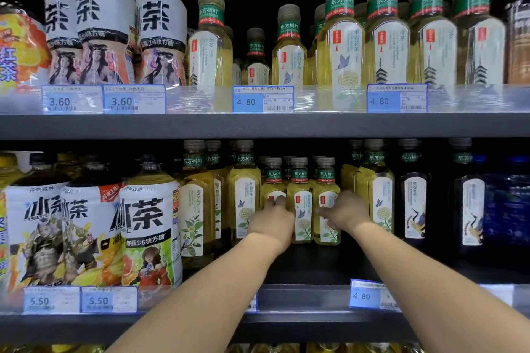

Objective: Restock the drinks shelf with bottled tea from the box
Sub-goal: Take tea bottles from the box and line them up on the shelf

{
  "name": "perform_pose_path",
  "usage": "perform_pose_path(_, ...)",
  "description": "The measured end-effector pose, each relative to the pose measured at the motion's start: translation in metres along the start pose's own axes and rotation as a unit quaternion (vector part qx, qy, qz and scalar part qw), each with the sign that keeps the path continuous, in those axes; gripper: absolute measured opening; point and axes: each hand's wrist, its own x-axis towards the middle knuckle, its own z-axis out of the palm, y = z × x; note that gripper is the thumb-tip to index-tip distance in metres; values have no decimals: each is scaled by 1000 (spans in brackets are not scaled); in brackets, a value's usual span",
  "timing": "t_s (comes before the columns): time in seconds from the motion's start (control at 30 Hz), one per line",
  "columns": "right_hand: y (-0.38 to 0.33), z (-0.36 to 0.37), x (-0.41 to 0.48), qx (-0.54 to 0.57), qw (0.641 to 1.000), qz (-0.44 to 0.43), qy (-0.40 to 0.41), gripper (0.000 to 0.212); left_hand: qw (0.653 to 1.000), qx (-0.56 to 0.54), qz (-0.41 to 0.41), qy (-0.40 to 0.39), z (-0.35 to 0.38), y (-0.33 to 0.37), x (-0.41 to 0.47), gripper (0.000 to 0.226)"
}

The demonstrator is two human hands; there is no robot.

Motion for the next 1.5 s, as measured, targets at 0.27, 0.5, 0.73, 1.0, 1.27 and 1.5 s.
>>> perform_pose_path(0.27, -4, -12, -15, -64, 997, -23, -30, 41, 999, 13, -5, -38, -13, -4, -8, 48)
perform_pose_path(0.5, -25, -55, -96, -164, 982, -89, 2, 35, 1000, -13, 10, -9, -69, 7, -70, 27)
perform_pose_path(0.73, -22, -86, -230, -253, 942, -211, 65, 24, 998, -20, 26, 49, -114, 35, -171, 30)
perform_pose_path(1.0, 52, -35, -368, -231, 947, -221, 37, 20, 995, -77, 56, 40, -57, 72, -311, 24)
perform_pose_path(1.27, 173, 98, -474, -241, 952, -155, -106, 25, 985, -111, 48, -126, 95, 119, -433, 28)
perform_pose_path(1.5, 242, 187, -529, -258, 927, -63, -264, 26, 951, -101, 35, -290, 211, 147, -494, 28)
